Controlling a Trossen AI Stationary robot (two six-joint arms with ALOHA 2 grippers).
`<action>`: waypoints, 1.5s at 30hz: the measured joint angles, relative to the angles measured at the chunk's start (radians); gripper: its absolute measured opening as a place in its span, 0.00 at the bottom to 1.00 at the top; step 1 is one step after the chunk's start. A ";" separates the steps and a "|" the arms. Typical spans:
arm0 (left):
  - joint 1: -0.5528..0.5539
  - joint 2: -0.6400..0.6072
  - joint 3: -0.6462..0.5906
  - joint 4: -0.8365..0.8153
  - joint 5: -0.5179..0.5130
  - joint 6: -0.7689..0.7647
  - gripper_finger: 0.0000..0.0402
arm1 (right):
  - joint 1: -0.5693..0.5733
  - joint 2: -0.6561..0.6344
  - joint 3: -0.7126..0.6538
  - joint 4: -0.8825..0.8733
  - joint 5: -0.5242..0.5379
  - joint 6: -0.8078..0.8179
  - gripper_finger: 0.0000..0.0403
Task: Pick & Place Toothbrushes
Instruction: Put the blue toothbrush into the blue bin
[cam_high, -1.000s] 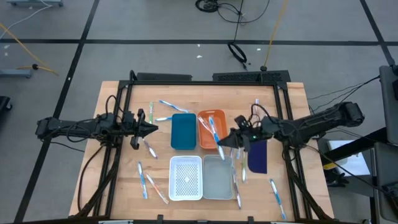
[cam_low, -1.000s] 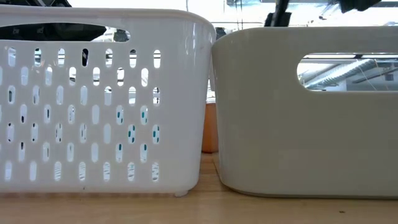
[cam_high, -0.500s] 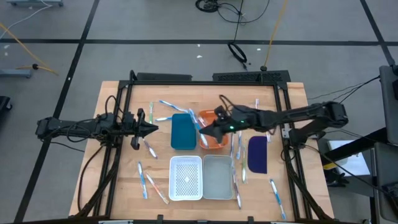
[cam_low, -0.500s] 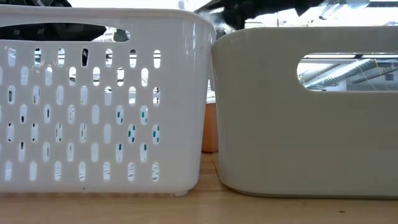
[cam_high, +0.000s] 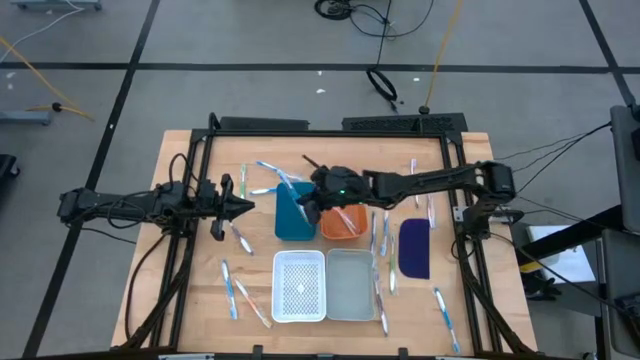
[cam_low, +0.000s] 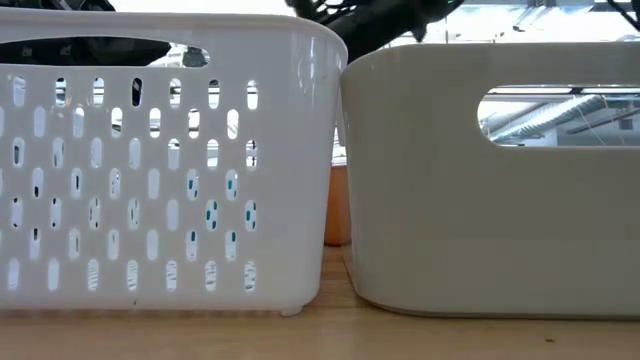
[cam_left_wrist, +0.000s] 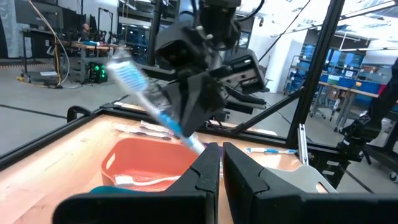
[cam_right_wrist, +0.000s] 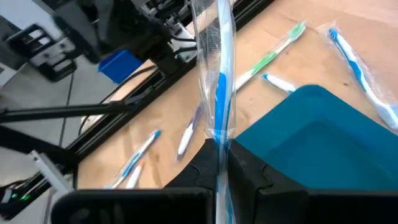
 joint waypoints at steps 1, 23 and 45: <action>0.000 0.000 0.000 0.000 0.000 0.002 0.05 | -0.002 0.019 0.019 -0.007 0.001 0.000 0.02; 0.000 0.000 0.000 0.005 0.000 0.018 0.05 | -0.028 0.202 0.152 -0.178 0.073 0.105 0.02; 0.000 0.000 0.000 0.006 0.000 0.013 0.05 | -0.016 0.202 0.151 -0.209 0.045 0.191 0.14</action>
